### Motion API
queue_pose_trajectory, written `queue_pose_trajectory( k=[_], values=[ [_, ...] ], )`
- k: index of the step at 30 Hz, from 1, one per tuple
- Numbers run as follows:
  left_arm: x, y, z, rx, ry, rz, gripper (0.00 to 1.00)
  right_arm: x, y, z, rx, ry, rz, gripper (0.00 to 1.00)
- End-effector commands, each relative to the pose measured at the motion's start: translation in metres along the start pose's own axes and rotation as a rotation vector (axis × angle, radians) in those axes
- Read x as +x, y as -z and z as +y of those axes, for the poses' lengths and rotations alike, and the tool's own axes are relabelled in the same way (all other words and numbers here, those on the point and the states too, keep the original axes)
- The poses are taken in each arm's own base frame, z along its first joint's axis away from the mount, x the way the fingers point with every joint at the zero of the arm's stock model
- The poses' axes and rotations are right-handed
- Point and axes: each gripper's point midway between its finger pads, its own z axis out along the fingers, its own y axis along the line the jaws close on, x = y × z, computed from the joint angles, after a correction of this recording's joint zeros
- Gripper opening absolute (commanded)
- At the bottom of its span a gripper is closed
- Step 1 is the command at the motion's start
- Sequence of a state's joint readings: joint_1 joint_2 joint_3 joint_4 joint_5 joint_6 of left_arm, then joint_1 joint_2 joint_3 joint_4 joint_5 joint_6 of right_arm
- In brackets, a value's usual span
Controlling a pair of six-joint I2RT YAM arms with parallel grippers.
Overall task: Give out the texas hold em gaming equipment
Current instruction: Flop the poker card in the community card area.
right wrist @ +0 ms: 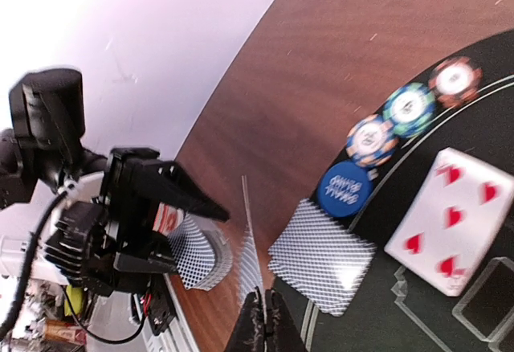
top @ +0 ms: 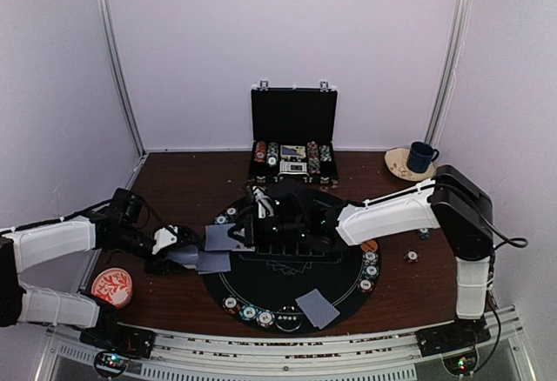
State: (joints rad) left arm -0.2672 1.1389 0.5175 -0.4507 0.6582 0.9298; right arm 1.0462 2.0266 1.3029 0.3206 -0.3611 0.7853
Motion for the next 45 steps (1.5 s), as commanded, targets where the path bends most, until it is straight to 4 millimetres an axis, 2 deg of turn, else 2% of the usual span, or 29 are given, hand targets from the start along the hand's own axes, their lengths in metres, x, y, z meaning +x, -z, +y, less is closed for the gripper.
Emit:
queue_pose_trajectory(
  k=[1, 5, 10, 14, 18, 25, 29, 38, 45],
  values=[
    [-0.004, 0.001, 0.001, 0.001, -0.005, -0.02, 0.11, -0.035, 0.04, -0.013, 0.145, 0.1, -0.106, 0.0],
    [-0.004, 0.001, 0.002, -0.001, -0.003, -0.02, 0.11, -0.051, 0.075, -0.042, 0.399, 0.218, -0.146, 0.0],
    [-0.003, 0.0, 0.003, -0.004, 0.0, -0.018, 0.11, -0.066, 0.113, -0.065, 0.653, 0.352, -0.168, 0.0],
    [-0.004, 0.0, 0.003, -0.003, 0.001, -0.018, 0.11, -0.069, 0.131, -0.077, 0.833, 0.454, -0.157, 0.0],
    [-0.004, 0.001, 0.004, -0.009, 0.0, -0.018, 0.11, -0.061, 0.136, -0.084, 1.015, 0.577, -0.111, 0.0],
    [-0.004, 0.001, 0.005, -0.013, 0.001, -0.017, 0.11, -0.049, 0.124, -0.094, 1.27, 0.775, -0.004, 0.0],
    [-0.004, 0.001, 0.004, -0.011, 0.001, -0.018, 0.11, -0.04, 0.106, -0.106, 1.309, 0.824, 0.062, 0.0],
    [-0.003, 0.0, 0.004, -0.011, 0.0, -0.016, 0.11, -0.012, 0.051, -0.108, 1.069, 0.84, 0.138, 0.0],
    [-0.003, 0.0, 0.004, -0.009, 0.002, -0.015, 0.11, 0.006, 0.029, -0.111, 0.946, 0.855, 0.194, 0.0]
  ],
)
